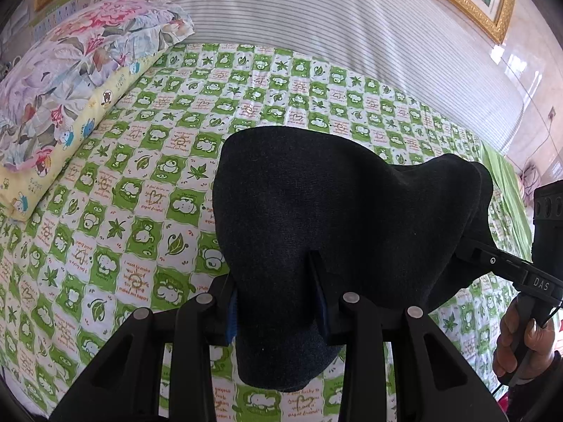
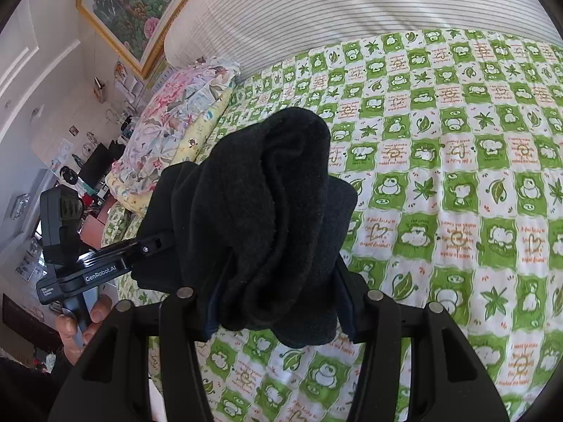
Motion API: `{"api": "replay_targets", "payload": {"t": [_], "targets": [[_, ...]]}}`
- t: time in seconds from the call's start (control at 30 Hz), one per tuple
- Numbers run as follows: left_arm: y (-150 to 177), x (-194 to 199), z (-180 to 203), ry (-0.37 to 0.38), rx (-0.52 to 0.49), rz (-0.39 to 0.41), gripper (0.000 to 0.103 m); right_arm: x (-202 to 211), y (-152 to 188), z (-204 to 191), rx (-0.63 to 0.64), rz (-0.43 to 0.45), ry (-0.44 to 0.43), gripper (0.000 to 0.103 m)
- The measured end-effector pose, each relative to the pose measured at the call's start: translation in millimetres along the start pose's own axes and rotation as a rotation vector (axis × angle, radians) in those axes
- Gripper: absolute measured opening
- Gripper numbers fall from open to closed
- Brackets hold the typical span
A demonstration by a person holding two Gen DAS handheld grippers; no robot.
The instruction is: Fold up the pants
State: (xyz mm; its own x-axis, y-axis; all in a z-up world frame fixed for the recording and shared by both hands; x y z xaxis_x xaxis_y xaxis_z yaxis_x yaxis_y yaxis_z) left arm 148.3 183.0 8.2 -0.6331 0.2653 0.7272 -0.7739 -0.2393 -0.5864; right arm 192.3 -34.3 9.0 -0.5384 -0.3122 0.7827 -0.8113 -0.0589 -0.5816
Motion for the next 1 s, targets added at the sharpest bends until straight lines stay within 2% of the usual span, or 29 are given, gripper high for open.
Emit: {"api": "replay_targets", "payload": {"t": [1.0], "targets": [[-11.3,-32.7,-17.5,0.02,0.019,-0.022,0.034,-39.3,-16.0,20.9,-0.022,-0.066,-0.007,0.054]]}}
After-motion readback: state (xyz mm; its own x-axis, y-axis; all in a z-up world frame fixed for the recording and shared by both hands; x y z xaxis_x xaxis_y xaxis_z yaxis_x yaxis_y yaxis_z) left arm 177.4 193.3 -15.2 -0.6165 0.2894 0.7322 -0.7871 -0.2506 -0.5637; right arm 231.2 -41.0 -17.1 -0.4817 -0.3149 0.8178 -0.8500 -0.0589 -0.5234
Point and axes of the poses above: each gripper's, at about its wrist camera, not at the fingertips, and x roughly against the way its jaws point, z to its right, y to its underside, the point moved 5 cm from there along -x, roughly the way its jaws point, and after that the axes turned 14 degrees about y, right-handed, at the moved point
